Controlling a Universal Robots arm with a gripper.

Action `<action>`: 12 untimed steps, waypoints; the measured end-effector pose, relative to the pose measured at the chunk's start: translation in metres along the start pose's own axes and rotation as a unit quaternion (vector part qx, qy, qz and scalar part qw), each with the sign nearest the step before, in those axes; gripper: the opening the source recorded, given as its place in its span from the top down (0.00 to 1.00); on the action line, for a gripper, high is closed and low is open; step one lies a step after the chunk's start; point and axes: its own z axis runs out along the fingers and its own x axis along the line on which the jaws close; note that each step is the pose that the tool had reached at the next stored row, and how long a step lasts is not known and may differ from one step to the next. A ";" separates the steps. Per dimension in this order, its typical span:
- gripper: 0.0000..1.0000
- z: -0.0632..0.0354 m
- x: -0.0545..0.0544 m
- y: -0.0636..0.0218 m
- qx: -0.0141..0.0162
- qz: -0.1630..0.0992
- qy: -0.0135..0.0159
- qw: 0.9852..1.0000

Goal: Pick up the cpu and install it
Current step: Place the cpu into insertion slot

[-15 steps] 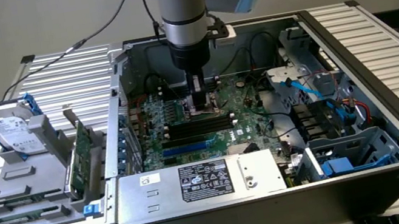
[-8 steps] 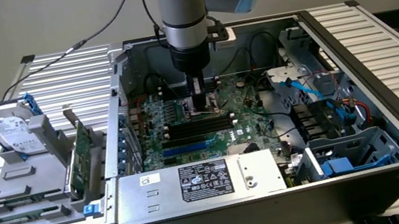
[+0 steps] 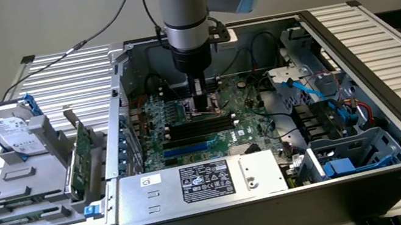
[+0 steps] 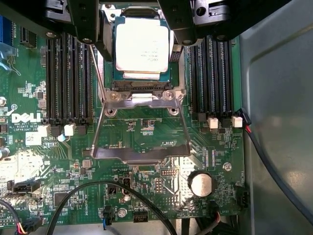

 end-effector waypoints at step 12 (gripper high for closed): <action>0.46 0.0020 0.000 0.0015 0.000 0.001 0.000 1.000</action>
